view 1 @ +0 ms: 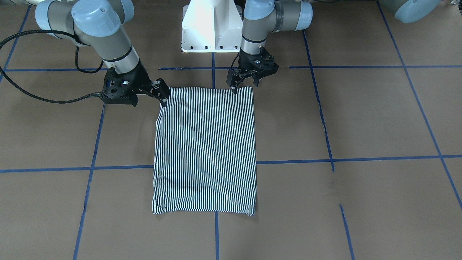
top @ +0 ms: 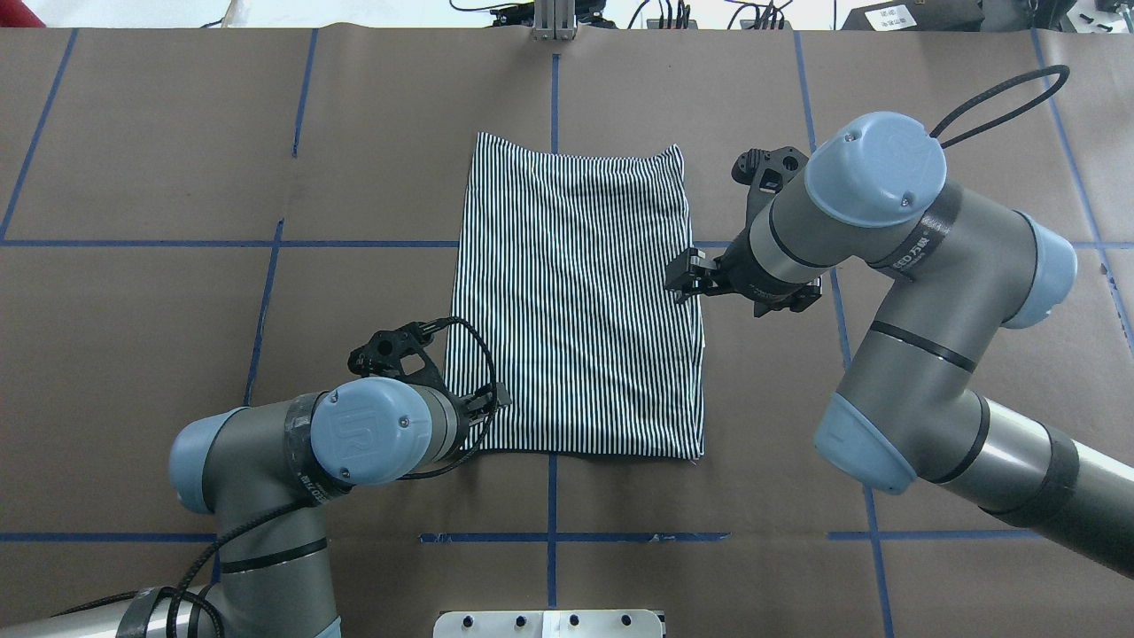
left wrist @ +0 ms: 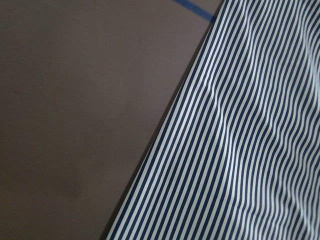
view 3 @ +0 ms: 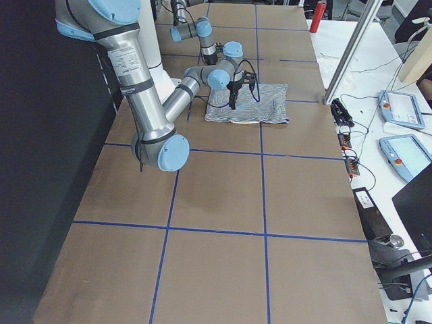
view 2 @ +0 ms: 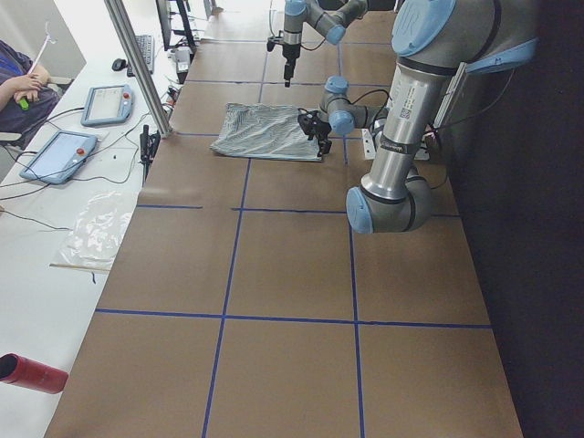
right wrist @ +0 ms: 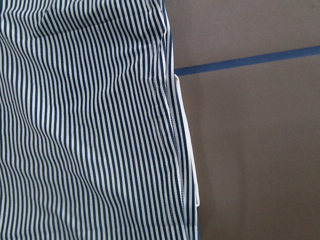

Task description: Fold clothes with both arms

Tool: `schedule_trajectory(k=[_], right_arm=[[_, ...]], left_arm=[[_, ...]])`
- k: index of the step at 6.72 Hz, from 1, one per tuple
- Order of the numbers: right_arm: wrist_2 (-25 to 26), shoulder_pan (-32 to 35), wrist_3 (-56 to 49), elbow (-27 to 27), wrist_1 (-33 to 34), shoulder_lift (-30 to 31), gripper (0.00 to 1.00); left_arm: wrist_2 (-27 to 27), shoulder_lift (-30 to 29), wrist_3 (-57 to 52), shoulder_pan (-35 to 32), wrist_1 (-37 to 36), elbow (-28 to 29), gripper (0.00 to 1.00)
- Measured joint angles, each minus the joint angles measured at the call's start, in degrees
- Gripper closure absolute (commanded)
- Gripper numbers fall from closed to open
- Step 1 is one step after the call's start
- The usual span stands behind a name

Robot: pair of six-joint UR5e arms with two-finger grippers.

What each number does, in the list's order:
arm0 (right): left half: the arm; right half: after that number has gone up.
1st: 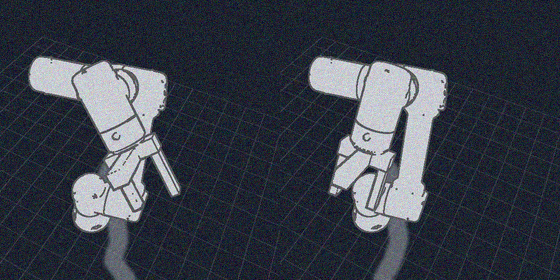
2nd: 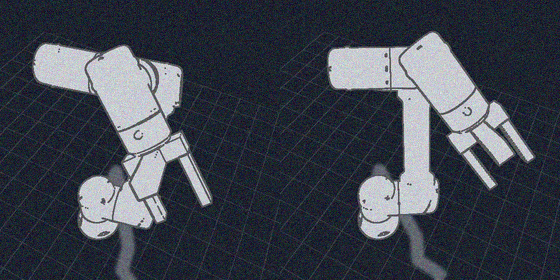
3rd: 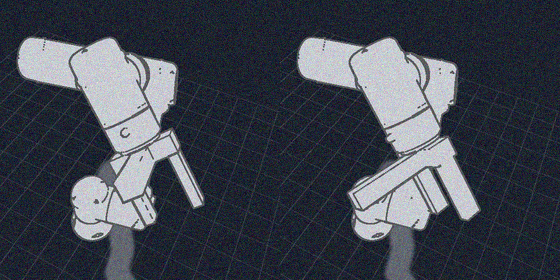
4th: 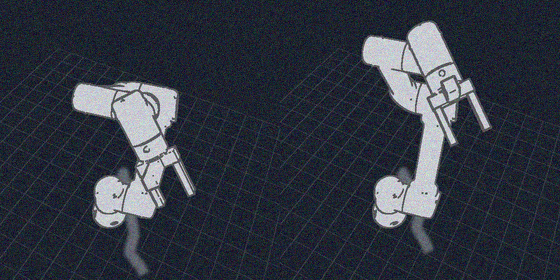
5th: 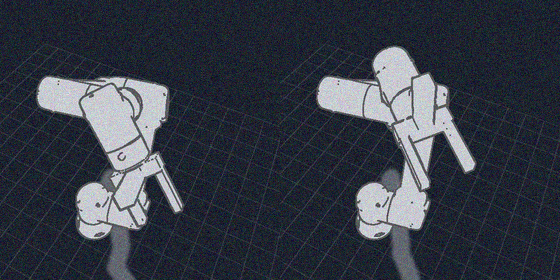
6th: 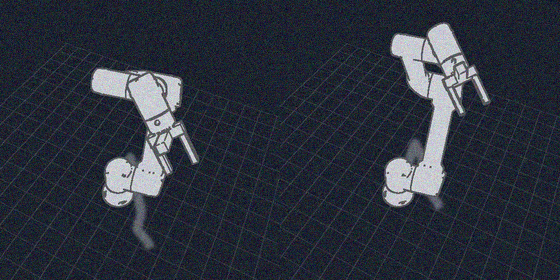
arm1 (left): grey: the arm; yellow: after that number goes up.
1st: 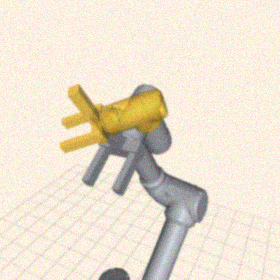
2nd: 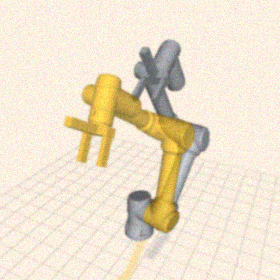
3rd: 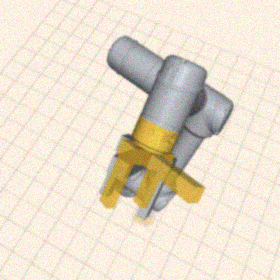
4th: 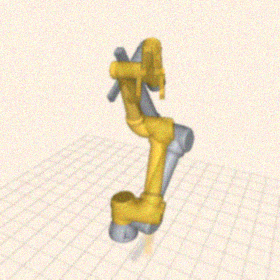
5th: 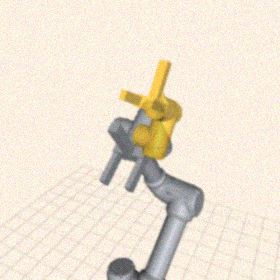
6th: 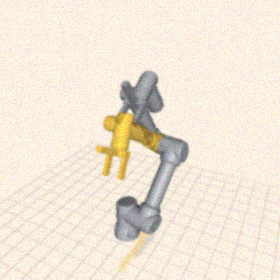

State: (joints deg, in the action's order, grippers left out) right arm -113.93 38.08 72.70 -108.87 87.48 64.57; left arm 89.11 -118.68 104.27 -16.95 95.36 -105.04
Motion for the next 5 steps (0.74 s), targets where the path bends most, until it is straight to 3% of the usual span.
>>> schedule_trajectory(k=[5], right_arm=[[0.0, -0.1, 0.0, 0.0, 0.0, 0.0, 0.00]], left_arm=[[-1.3, 0.0, 0.1, 0.6, -1.7, 1.2, 0.00]])
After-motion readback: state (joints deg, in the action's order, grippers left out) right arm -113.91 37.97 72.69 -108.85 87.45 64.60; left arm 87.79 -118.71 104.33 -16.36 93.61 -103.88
